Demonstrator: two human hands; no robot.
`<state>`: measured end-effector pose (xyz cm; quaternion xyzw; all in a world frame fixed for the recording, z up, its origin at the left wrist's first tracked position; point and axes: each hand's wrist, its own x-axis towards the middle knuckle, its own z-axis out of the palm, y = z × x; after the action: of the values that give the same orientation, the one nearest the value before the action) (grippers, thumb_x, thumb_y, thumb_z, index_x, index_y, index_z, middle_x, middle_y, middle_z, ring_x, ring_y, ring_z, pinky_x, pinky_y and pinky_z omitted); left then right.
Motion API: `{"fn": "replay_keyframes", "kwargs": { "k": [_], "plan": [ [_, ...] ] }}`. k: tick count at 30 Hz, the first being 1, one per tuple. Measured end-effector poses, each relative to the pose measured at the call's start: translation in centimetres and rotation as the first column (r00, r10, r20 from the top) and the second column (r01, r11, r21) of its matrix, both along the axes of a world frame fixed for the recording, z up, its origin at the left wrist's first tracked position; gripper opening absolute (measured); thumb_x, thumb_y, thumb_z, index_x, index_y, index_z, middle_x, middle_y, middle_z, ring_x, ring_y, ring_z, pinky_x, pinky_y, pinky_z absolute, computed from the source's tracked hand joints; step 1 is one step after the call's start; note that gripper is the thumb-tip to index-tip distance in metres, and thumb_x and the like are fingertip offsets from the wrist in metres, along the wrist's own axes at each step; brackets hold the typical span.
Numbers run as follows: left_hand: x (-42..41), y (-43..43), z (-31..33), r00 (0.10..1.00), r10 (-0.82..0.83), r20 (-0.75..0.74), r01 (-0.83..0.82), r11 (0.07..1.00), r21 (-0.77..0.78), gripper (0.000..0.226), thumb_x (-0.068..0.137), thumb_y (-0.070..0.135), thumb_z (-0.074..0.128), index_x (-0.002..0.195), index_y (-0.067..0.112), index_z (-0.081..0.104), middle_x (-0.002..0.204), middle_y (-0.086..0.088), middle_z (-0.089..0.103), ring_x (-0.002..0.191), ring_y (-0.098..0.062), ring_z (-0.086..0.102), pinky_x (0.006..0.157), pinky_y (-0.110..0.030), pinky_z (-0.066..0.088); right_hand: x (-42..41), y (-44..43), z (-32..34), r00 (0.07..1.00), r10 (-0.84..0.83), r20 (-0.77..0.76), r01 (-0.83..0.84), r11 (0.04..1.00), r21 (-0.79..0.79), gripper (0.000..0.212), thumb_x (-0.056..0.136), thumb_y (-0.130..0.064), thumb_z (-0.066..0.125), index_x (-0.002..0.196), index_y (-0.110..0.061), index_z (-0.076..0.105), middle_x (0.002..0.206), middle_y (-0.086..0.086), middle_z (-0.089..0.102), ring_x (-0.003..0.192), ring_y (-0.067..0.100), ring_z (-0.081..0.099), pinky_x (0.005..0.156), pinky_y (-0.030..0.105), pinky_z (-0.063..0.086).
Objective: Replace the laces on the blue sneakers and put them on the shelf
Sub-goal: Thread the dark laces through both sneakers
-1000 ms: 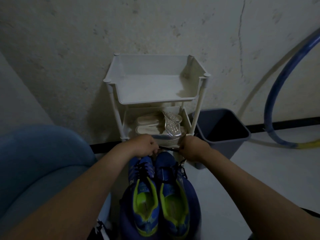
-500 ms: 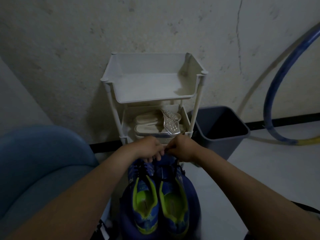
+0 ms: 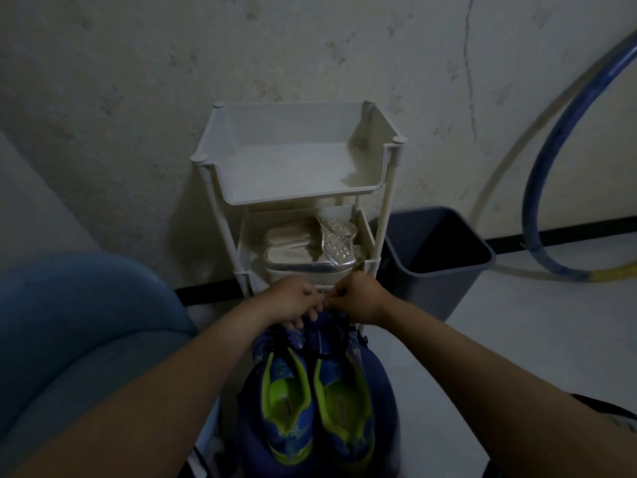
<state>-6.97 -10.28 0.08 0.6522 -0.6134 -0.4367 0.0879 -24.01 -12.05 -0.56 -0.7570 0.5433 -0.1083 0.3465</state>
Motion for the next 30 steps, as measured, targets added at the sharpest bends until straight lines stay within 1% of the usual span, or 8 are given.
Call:
{"fn": "replay_keyframes", "kwargs": {
  "k": [3,6,10,13,16,22,24,30],
  "plan": [
    [0.1,0.1,-0.8,0.994,-0.024,0.106,0.025,1.0,-0.004,0.021,0.093,0.033,0.06,0.085,0.017,0.072,0.083,0.002,0.073,0.062,-0.013,0.061,0.059,-0.024,0.05,-0.1,0.1,-0.7,0.996,-0.014,-0.09,0.015,1.0,0.011,0.012,0.088,-0.025,0.069,0.087,-0.014,0.075,0.086,0.002,0.071,0.079,0.013,0.066,0.076,0.032,0.058],
    [-0.1,0.8,-1.8,0.956,-0.062,0.287,0.065,0.998,-0.001,0.031,0.071,0.05,0.076,0.077,0.019,0.076,0.082,0.005,0.074,0.075,-0.009,0.066,0.073,-0.028,0.055,0.2,0.6,-1.7,0.979,0.009,-0.205,-0.008,1.0,0.005,0.016,0.086,-0.027,0.069,0.093,-0.014,0.075,0.094,0.006,0.072,0.086,0.019,0.068,0.081,0.039,0.059],
    [-0.8,1.7,-2.6,0.889,-0.05,0.454,0.06,0.998,-0.009,0.044,0.053,0.057,0.077,0.076,0.019,0.073,0.075,0.006,0.07,0.077,-0.012,0.067,0.07,-0.029,0.056,0.4,1.2,-1.8,0.96,0.057,-0.275,-0.07,0.997,-0.036,0.018,0.09,-0.024,0.064,0.101,-0.015,0.073,0.102,0.007,0.07,0.094,0.023,0.067,0.083,0.038,0.057],
    [-0.9,1.6,-3.1,0.909,0.062,0.413,-0.077,0.997,0.018,0.04,0.056,0.039,0.081,0.088,0.016,0.074,0.086,0.0,0.073,0.08,-0.017,0.07,0.076,-0.032,0.059,0.5,1.5,-1.8,0.938,0.066,-0.34,-0.095,0.993,-0.069,0.019,0.088,-0.029,0.066,0.101,-0.017,0.072,0.106,0.006,0.07,0.098,0.024,0.066,0.085,0.039,0.056],
    [-1.1,1.6,-3.7,0.927,0.143,0.347,-0.18,0.981,0.077,0.028,0.06,0.026,0.083,0.081,0.011,0.074,0.078,-0.004,0.073,0.077,-0.018,0.071,0.07,-0.028,0.059,0.9,1.9,-1.8,0.904,0.096,-0.417,-0.151,0.983,-0.102,0.023,0.089,-0.031,0.064,0.106,-0.016,0.071,0.11,0.007,0.068,0.101,0.026,0.065,0.084,0.037,0.056],
    [-1.2,1.7,-4.3,0.921,0.224,0.319,-0.264,0.961,0.088,0.02,0.064,0.022,0.081,0.076,0.01,0.07,0.075,-0.005,0.071,0.075,-0.019,0.07,0.062,-0.025,0.054,1.9,3.1,-1.8,0.807,0.162,-0.568,-0.297,0.942,-0.154,0.029,0.095,-0.03,0.055,0.114,-0.008,0.062,0.118,0.013,0.064,0.107,0.03,0.063,0.083,0.037,0.051],
    [-1.1,1.7,-4.4,0.924,0.251,0.29,-0.286,0.954,0.087,0.019,0.065,0.019,0.08,0.079,0.008,0.071,0.075,-0.006,0.072,0.074,-0.02,0.07,0.066,-0.028,0.057,2.3,3.3,-1.9,0.798,0.158,-0.581,-0.302,0.94,-0.159,0.031,0.096,-0.03,0.054,0.116,-0.008,0.06,0.12,0.014,0.063,0.108,0.031,0.063,0.085,0.039,0.051],
    [-0.6,1.7,-4.5,0.938,0.269,0.219,-0.297,0.949,0.103,0.015,0.067,0.015,0.079,0.076,0.009,0.069,0.072,-0.005,0.071,0.071,-0.019,0.07,0.059,-0.024,0.052,2.8,3.4,-2.1,0.798,0.167,-0.579,-0.315,0.935,-0.165,0.033,0.095,-0.031,0.055,0.117,-0.007,0.059,0.12,0.015,0.063,0.109,0.032,0.063,0.084,0.037,0.05]
  ]
}}
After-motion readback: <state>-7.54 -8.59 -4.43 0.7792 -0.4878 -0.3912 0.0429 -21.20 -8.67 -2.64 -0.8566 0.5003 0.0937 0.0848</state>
